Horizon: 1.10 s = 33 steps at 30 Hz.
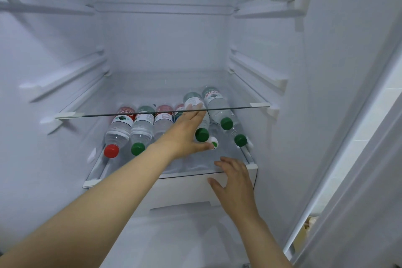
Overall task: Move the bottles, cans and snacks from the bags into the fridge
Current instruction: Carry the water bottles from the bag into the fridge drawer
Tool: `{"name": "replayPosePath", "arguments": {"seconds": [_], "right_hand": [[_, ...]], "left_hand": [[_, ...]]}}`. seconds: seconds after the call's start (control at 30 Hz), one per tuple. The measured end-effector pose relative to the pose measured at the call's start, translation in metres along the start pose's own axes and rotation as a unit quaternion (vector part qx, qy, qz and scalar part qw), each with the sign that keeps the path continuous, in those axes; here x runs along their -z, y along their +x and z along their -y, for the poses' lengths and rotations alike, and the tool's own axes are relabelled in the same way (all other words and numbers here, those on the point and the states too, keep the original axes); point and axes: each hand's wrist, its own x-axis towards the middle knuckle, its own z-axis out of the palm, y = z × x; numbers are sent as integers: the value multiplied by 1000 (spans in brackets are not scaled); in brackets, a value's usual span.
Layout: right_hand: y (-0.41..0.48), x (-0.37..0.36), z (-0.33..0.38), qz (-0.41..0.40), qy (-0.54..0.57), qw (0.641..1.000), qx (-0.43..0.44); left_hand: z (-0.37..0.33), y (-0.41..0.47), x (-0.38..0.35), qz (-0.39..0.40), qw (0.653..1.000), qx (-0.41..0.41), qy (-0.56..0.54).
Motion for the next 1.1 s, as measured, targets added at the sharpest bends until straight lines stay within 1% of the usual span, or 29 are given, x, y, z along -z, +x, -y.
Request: {"name": "replayPosePath", "arguments": {"seconds": [0.13, 0.2, 0.27, 0.37, 0.47, 0.6, 0.93, 1.03, 1.1], "right_hand": [[0, -1, 2, -2, -2, 1000, -4], [0, -1, 2, -2, -2, 1000, -4], [0, -1, 2, -1, 1, 1000, -4], [1, 0, 2, -2, 6, 1000, -6], [1, 0, 3, -3, 5, 1000, -7], [1, 0, 4, -7, 6, 1000, -14], [2, 2, 7, 7, -2, 1000, -28], [3, 5, 11, 20, -12, 999, -40], [4, 10, 14, 42, -20, 998, -50]], "left_hand": [[4, 1, 6, 53, 999, 2, 2], [4, 2, 6, 63, 998, 9, -12], [5, 2, 4, 48, 998, 14, -26], [4, 3, 0, -10, 998, 8, -53], [9, 6, -4, -49, 994, 35, -86], [12, 12, -5, -52, 993, 74, -80], [-1, -3, -4, -63, 992, 79, -81], [-9, -23, 2, -63, 994, 49, -74], [-12, -38, 8, -50, 997, 21, -57]]}}
